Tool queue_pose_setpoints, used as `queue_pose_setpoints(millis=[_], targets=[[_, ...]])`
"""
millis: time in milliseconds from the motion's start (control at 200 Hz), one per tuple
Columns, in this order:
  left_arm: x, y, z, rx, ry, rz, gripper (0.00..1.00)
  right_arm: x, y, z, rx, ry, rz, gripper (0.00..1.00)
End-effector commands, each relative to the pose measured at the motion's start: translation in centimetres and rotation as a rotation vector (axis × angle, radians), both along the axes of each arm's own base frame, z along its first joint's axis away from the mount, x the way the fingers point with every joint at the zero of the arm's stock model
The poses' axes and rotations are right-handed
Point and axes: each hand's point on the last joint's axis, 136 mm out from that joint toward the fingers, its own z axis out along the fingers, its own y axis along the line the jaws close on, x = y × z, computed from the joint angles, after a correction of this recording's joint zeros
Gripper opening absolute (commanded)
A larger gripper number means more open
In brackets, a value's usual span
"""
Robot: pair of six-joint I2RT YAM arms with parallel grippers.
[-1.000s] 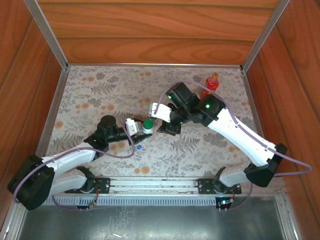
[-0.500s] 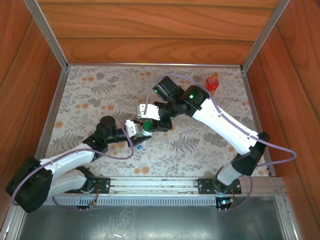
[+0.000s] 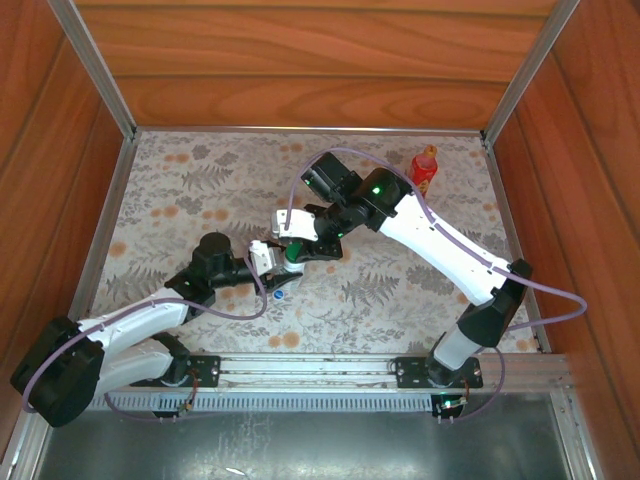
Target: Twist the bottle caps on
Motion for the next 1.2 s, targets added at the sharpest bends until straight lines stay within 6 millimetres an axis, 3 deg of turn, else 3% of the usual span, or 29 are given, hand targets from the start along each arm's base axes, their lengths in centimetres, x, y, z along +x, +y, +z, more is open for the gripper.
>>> queue_pose_setpoints(millis=[0, 320, 450, 630, 759, 884, 1034, 1114, 1194], targets=[[1.0, 0.2, 0.8, -0.006, -0.005, 0.063, 0.56, 0.2, 0.7, 0.4, 0.011, 0.039, -0.07, 0.36], [6.2, 0.2, 2.3, 0.02, -0.047, 0.261, 0.56, 5.3, 0.6, -1.1, 0.044, 0.096, -0.712, 0.26], [7.3, 0.1, 2.0, 0.038, -0.043, 0.297, 0.56, 5.5, 0.6, -2.3, 0.047, 0.198, -0.913, 0.2], [7.4, 0.0, 1.8, 0.043, -0.037, 0.298, 0.56, 6.0, -1.3, -3.3, -0.012, 0.225, -1.116, 0.13], [7.1, 0.2, 1.8, 0.04, -0.04, 0.293, 0.56, 5.8, -1.0, -2.7, 0.013, 0.225, -1.066, 0.17], [6.1, 0.2, 1.4, 0.039, -0.036, 0.253, 0.56, 4.9, -0.5, -1.3, 0.063, 0.182, -0.891, 0.37], [4.3, 0.3, 0.8, 0.026, -0.005, 0.188, 0.56, 4.0, -1.8, 0.0, 0.12, 0.055, -0.686, 0.55], [4.0, 0.5, 0.8, 0.009, 0.036, 0.18, 0.56, 2.0, -1.7, 0.7, 0.19, 0.054, -0.511, 0.57], [3.5, 0.4, 1.1, -0.017, 0.074, 0.143, 0.56, 1.1, -2.0, 1.3, 0.237, 0.008, -0.411, 0.66]])
